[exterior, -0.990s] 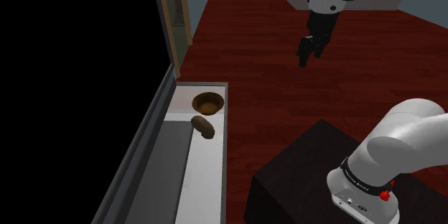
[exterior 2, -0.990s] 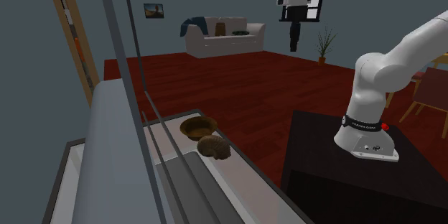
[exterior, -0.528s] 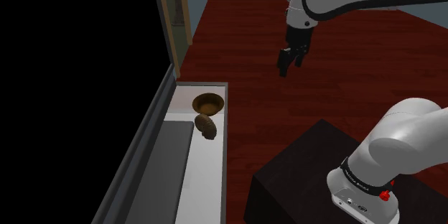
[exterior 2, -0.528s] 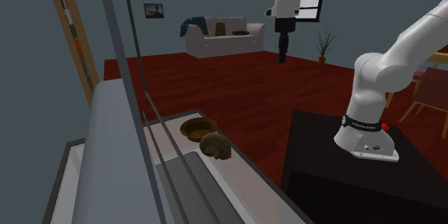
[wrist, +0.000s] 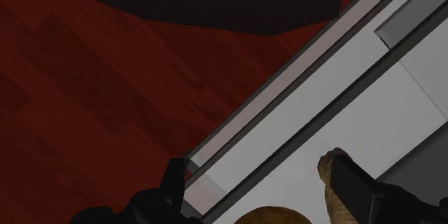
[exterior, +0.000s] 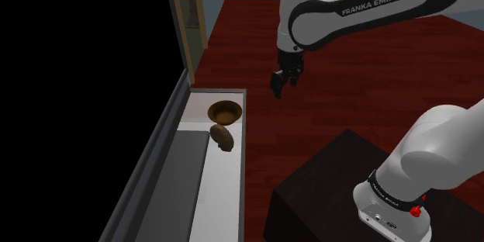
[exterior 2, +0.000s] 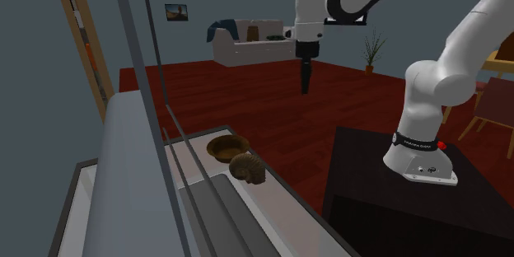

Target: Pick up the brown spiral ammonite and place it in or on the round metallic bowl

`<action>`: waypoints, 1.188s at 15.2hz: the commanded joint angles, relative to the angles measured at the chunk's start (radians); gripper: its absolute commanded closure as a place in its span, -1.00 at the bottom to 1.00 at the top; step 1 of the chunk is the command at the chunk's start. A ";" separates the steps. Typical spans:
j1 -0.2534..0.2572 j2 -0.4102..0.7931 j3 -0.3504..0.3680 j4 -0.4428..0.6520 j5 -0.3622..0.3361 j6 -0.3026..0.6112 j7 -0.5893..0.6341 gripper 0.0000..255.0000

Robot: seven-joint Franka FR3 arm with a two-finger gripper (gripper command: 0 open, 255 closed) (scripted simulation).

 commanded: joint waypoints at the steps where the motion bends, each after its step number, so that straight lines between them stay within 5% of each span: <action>1: 0.012 0.061 0.024 0.012 0.004 0.051 0.021 -1.00; 9: 0.048 0.341 0.108 0.129 -0.033 0.217 0.119 -1.00; 18: 0.117 0.674 0.152 0.349 -0.154 0.320 0.252 -1.00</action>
